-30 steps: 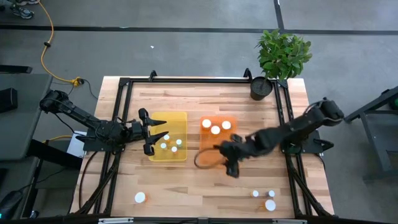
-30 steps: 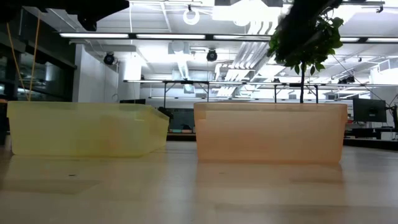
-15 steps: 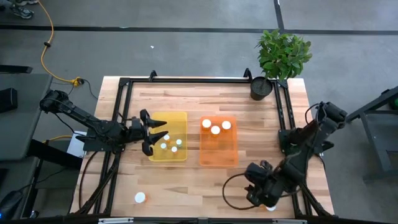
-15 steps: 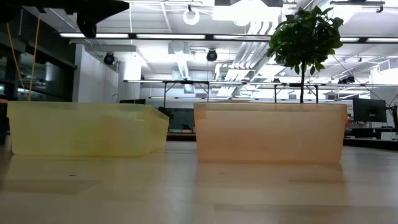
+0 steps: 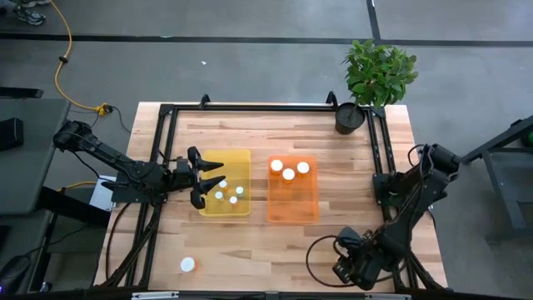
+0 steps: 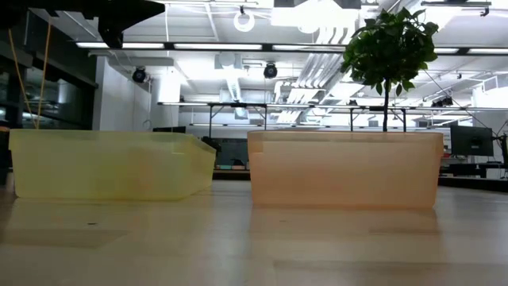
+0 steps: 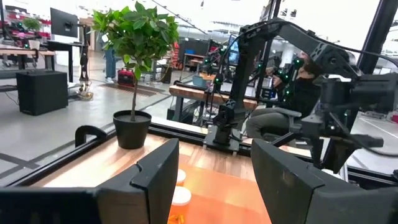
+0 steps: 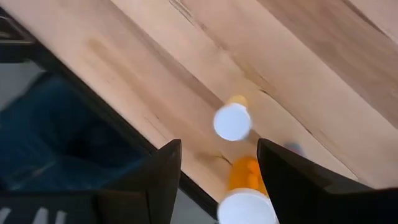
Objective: Pick and place medicine bottles into bin by pill shape (circle, oval)
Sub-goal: Put the yellow tablet bottle into the yellow bin
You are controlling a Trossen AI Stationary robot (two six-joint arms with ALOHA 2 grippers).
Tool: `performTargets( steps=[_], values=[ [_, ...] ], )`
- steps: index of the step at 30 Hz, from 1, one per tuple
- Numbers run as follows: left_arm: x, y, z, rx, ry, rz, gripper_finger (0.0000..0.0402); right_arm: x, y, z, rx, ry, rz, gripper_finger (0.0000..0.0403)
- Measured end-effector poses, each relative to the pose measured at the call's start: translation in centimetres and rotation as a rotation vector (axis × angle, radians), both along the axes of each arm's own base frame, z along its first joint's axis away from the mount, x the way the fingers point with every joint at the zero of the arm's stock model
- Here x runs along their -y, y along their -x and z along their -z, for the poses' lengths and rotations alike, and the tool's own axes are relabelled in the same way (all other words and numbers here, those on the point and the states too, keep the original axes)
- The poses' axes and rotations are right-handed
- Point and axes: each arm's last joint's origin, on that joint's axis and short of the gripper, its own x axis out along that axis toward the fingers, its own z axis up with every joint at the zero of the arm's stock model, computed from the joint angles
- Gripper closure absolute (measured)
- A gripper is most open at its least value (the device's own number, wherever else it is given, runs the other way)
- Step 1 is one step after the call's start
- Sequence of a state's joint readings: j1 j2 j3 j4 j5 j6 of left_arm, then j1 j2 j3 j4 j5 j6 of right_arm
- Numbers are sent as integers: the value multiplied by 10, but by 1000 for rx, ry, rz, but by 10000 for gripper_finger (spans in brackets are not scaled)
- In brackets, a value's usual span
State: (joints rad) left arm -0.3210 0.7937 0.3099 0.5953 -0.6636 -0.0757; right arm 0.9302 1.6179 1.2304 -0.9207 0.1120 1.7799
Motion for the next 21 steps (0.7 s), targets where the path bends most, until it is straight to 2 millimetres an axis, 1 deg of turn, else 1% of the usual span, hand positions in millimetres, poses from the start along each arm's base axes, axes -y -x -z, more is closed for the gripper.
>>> performTargets(
  steps=[4,10,17,21],
  values=[
    [0,0,0,0,0,-1,213,-4,-3,0,-50,33,16,199],
    [0,0,0,0,0,-3,213,-12,-10,6,-63,55,31,199],
    [0,0,0,1,0,-3,213,-13,-18,21,-109,79,70,199],
    [0,0,0,1,1,-3,213,-12,-19,22,-114,82,76,199]
  ],
)
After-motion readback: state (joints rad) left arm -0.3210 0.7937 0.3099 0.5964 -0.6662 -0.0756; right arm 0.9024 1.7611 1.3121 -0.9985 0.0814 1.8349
